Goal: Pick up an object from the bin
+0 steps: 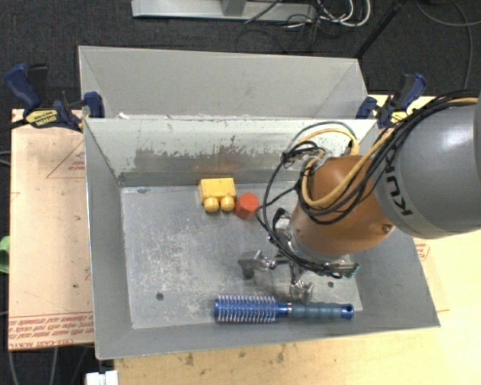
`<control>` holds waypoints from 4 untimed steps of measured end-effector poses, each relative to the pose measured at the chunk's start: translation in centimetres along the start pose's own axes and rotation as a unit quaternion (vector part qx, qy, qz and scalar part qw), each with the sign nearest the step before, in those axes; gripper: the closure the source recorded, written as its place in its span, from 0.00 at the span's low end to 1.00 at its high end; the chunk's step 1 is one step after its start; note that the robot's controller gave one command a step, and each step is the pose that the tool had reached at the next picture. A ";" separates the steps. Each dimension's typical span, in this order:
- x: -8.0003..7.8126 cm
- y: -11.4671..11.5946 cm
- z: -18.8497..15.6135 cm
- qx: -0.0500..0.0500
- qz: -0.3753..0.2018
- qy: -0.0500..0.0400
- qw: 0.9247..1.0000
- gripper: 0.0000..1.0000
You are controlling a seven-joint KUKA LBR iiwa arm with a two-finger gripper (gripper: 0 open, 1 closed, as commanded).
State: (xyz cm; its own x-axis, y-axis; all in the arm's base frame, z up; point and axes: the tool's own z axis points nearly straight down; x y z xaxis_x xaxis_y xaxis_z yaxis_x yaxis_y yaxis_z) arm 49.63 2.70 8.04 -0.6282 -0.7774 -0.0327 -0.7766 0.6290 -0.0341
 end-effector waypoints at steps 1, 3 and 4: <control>1.4 -0.2 -0.5 -0.005 0.106 0.006 0.994 0.00; 1.7 -6.6 -0.8 -0.010 0.142 0.016 0.990 0.00; 1.7 -1.6 -0.9 -0.003 0.081 0.003 0.997 0.00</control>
Offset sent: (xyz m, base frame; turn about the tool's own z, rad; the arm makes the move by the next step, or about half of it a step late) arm -0.0162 -0.0121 -0.0006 0.2139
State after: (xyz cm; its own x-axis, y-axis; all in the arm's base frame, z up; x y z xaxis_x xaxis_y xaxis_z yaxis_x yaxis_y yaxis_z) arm 49.76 0.42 8.98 -0.7460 -0.6652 -0.0320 -0.6648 0.7467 -0.0224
